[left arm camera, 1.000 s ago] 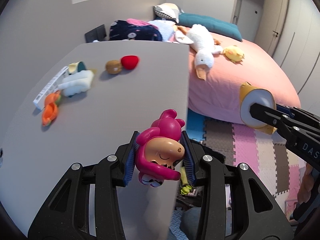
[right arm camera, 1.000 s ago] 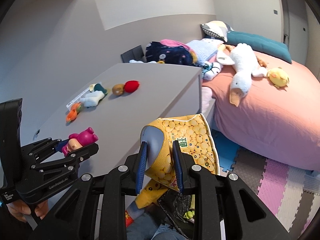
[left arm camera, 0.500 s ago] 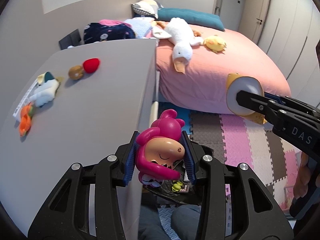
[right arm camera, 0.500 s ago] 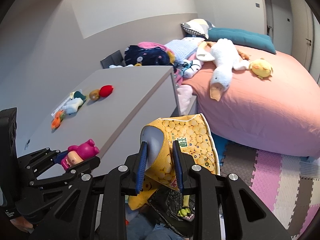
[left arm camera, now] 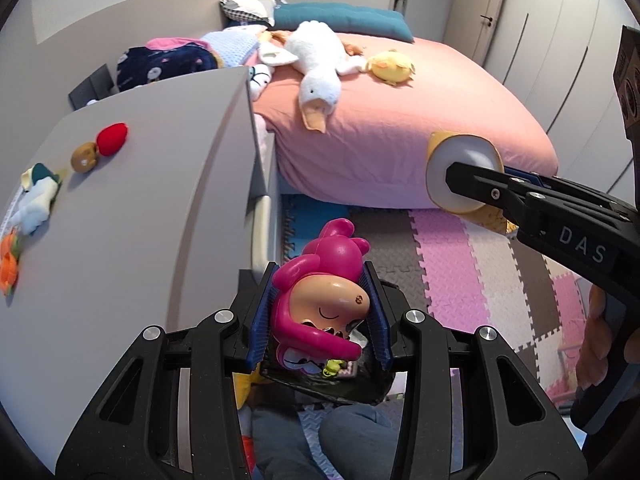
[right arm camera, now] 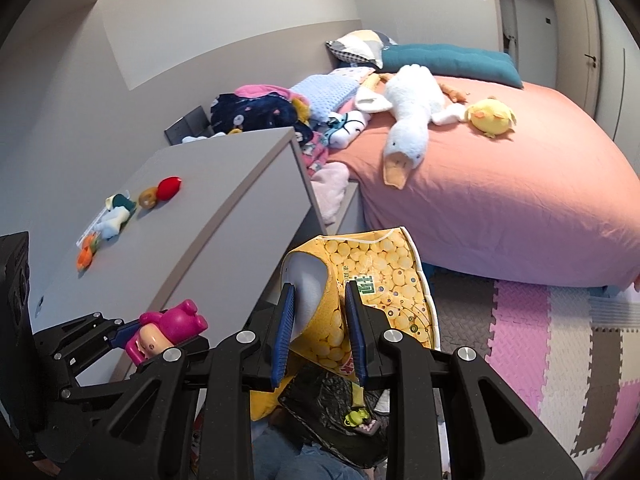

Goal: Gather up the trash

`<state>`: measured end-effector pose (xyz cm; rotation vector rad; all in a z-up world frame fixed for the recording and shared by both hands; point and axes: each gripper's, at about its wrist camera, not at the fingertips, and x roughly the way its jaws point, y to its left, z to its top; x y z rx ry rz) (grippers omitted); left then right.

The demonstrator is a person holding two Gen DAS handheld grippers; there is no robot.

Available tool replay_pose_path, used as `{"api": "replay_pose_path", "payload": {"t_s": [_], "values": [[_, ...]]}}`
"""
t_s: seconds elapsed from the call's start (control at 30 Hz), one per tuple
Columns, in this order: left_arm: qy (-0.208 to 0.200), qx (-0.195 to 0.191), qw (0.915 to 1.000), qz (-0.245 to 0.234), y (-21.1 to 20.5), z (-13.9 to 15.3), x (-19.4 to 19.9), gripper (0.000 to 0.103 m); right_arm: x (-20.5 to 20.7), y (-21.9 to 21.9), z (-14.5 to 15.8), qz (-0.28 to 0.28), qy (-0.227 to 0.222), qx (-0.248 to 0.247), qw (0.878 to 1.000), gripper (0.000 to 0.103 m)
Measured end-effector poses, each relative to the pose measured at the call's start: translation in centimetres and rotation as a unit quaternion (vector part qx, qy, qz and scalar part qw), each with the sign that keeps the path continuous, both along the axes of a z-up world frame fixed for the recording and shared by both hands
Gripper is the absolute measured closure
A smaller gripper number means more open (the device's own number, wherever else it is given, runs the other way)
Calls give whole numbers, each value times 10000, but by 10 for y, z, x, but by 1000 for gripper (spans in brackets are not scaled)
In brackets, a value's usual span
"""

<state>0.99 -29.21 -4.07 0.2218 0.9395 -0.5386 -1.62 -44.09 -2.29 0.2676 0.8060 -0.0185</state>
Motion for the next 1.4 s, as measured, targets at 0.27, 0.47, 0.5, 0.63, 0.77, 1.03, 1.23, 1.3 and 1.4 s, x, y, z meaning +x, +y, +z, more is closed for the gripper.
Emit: {"api": "replay_pose_path", "payload": {"t_s": [0.27, 0.47, 0.5, 0.63, 0.77, 1.03, 1.23, 1.3, 1.4], "values": [[186, -2, 9997, -182, -14, -12, 0, 49, 1, -13, -9, -133, 142, 18, 9998, 75], [-6, -4, 10000, 26, -8, -9, 3, 7, 2, -17, -10, -448, 147, -290, 9985, 31], [-14, 5, 10000, 52, -7, -8, 4, 7, 3, -17, -10, -442, 163, -281, 9985, 31], [-17, 14, 9999, 98, -4, -7, 5, 7, 3, -19, -10, -445, 164, -242, 9986, 29], [-35, 67, 10000, 44, -5, -8, 4, 7, 4, -17, -10, -422, 178, -204, 9987, 29], [-166, 138, 9998, -14, 0, -6, -2, 7, 8, -7, -9, -305, 188, -212, 9991, 29], [-215, 136, 9996, 159, 17, -3, 0, 7, 14, 8, -8, -139, 179, -209, 9995, 29], [-221, 130, 9993, 270, 26, -2, 3, 7, 17, 15, -8, -69, 174, -198, 9996, 29], [-219, 99, 9987, 440, 40, -1, 7, 7, 21, 27, -8, 51, 159, -187, 9997, 29]]}}
